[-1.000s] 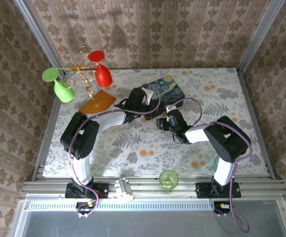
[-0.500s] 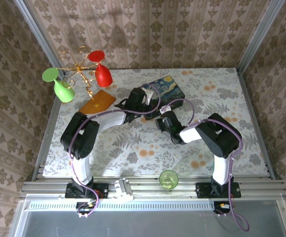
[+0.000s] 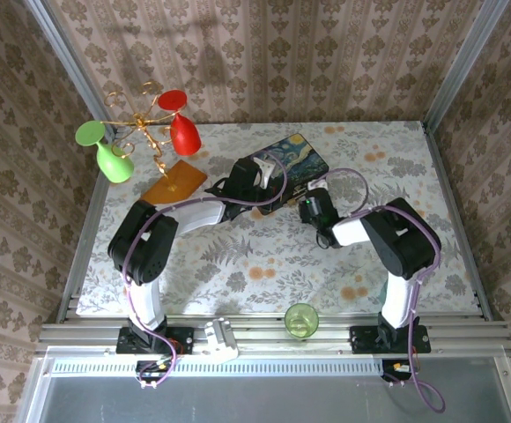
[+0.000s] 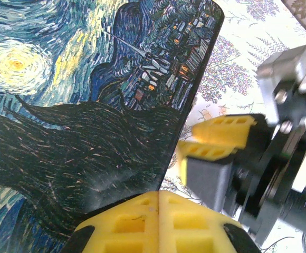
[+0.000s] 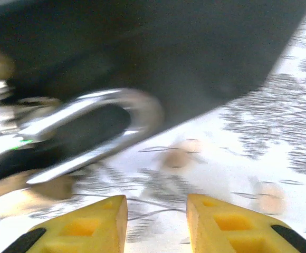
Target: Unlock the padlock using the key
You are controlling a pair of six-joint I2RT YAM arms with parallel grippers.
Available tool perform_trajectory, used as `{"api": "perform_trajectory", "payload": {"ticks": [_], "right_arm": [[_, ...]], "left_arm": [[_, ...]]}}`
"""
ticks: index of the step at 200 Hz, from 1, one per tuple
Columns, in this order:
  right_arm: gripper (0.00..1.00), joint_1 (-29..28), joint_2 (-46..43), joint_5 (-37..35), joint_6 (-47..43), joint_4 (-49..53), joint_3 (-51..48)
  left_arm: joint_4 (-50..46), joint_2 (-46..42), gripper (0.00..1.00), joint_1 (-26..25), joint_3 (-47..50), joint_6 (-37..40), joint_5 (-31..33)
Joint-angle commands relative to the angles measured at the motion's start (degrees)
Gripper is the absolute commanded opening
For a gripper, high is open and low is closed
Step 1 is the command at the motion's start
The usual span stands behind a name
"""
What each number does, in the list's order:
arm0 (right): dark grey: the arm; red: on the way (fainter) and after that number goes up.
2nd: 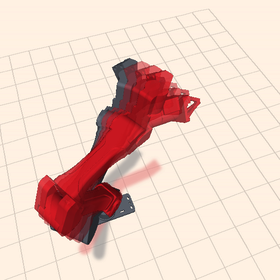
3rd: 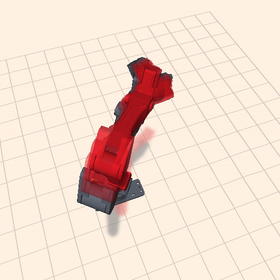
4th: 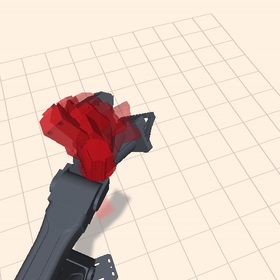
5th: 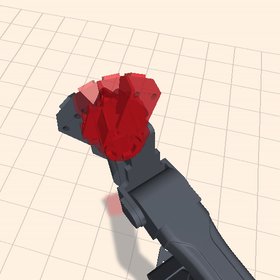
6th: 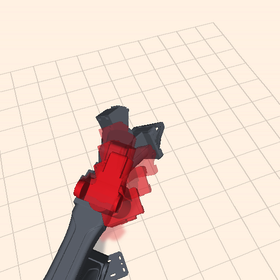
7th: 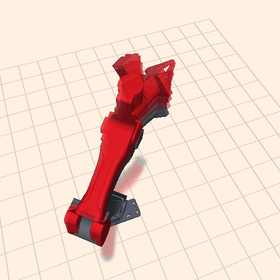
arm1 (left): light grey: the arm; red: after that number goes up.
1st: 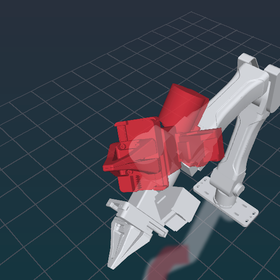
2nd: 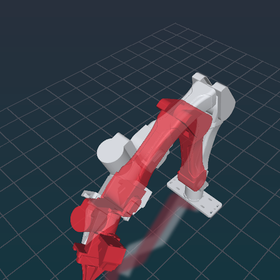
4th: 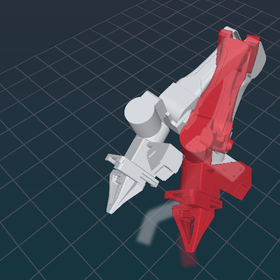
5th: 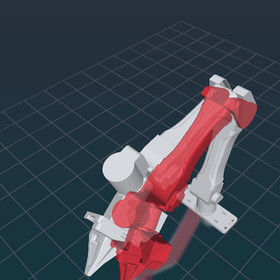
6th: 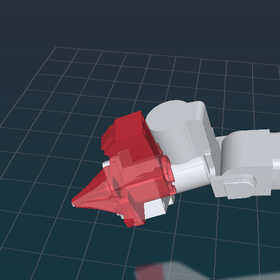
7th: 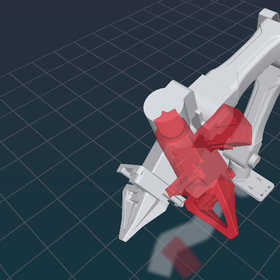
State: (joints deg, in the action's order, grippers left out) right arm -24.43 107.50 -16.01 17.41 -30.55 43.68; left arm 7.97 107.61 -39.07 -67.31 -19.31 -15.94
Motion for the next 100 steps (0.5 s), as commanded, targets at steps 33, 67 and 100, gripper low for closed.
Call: {"api": "perform_trajectory", "payload": {"ticks": [33, 67, 100], "right_arm": [[0.35, 1.82, -5.45, 5.03, 5.64, 29.54, 8.15], [0.54, 0.7, -10.55, 12.83, 1.73, 11.27, -0.88], [0.65, -0.65, -6.03, 13.57, -3.06, 10.69, 1.36]], "left_arm": [[-16.76, 3.55, 0.04, 0.44, 4.38, 0.26, 1.88], [-16.39, 3.65, 0.05, 0.66, 3.5, 0.45, 0.95], [-15.79, 3.4, 0.05, 0.6, 4.0, 0.26, 0.39]]}}
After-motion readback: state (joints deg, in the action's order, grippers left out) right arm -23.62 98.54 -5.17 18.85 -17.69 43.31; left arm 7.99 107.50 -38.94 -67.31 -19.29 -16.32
